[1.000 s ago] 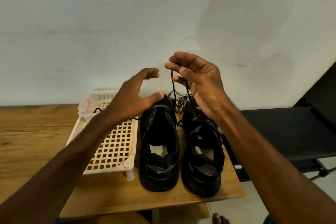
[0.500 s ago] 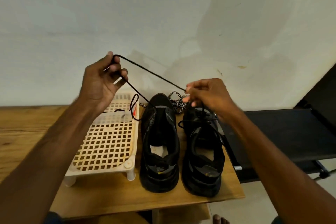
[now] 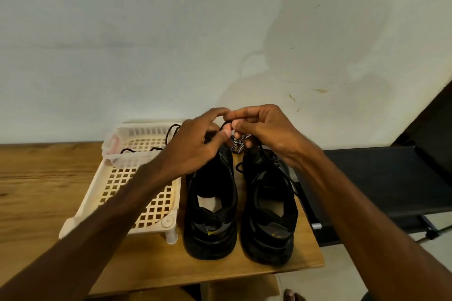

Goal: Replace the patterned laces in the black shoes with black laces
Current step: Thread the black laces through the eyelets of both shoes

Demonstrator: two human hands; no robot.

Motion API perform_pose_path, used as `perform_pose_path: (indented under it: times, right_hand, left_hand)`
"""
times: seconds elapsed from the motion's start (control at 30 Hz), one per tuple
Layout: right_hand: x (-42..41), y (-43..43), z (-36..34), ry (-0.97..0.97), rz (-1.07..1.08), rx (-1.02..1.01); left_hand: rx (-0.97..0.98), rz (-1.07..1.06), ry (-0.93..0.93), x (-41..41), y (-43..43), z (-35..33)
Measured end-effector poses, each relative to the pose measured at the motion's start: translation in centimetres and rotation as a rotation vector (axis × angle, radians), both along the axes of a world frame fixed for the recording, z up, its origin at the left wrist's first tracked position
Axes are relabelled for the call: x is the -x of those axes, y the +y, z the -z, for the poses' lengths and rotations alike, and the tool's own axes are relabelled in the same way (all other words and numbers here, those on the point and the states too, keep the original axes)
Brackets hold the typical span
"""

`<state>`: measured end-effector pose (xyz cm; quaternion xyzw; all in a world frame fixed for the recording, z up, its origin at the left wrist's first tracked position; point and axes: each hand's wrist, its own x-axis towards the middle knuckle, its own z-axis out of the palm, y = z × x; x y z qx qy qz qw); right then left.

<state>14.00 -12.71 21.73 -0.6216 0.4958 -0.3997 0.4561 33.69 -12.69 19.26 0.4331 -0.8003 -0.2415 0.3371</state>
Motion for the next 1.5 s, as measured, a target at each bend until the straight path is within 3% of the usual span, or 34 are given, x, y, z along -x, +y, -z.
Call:
perform_pose_path:
  times: [0.1, 0.2, 0.4, 0.57, 0.7, 0.87, 0.97, 1.1, 1.23, 1.3, 1.4, 1.5]
  right_hand:
    - [0.3, 0.0, 0.5, 0.087, 0.085, 0.081]
    - [1.2, -0.1, 0.9, 0.198, 0.135, 0.084]
    - [1.9, -0.3, 0.9, 0.048, 0.097, -0.114]
    - [1.9, -0.2, 1.2, 0.127, 0.009, -0.149]
    - [0.9, -0.1, 1.6, 0.180, 0.065, -0.125]
    - [-0.3, -0.2, 1.6, 0.330, 0.165, -0.024]
    - [-1.0, -0.4, 1.4, 0.205, 0.169, 0.004]
    - [-1.8, -0.5, 1.0, -0.042, 0.095, -0.099]
    - [-2.1, -0.6, 0.9, -0.125, 0.035, -0.169]
    - [-2.3, -0.6, 1.4, 0.079, 0.067, -0.111]
    - [-2.7, -0.5, 2.6, 0.660, 0.030, 0.015]
    - [-3.5, -0.3, 3.8, 0.802, -0.028, -0.049]
  left_hand:
    - [0.051, -0.052, 0.037, -0.6, -0.5, 0.1]
    - [0.103, -0.266, 0.073, -2.9, -2.0, 0.1]
    - [0.061, -0.594, 0.169, -6.2, -3.5, 1.1]
    - [-0.010, -0.530, -0.002, -5.7, -3.4, 1.9]
    - [0.108, -0.525, -0.124, -4.5, -2.8, 3.1]
    - [0.240, -0.237, -0.104, -1.3, -1.0, 2.2]
    - [0.260, -0.158, -0.073, -0.8, -0.7, 2.0]
    - [0.228, -0.214, 0.070, -1.7, -1.0, 1.5]
    - [0.241, -0.241, 0.031, -2.7, -1.4, 0.9]
    - [0.231, -0.295, -0.054, -2.9, -1.5, 1.0]
    - [0.127, -0.377, -0.132, -2.7, -1.5, 1.6]
    - [0.056, -0.378, -0.123, -2.2, -1.4, 2.1]
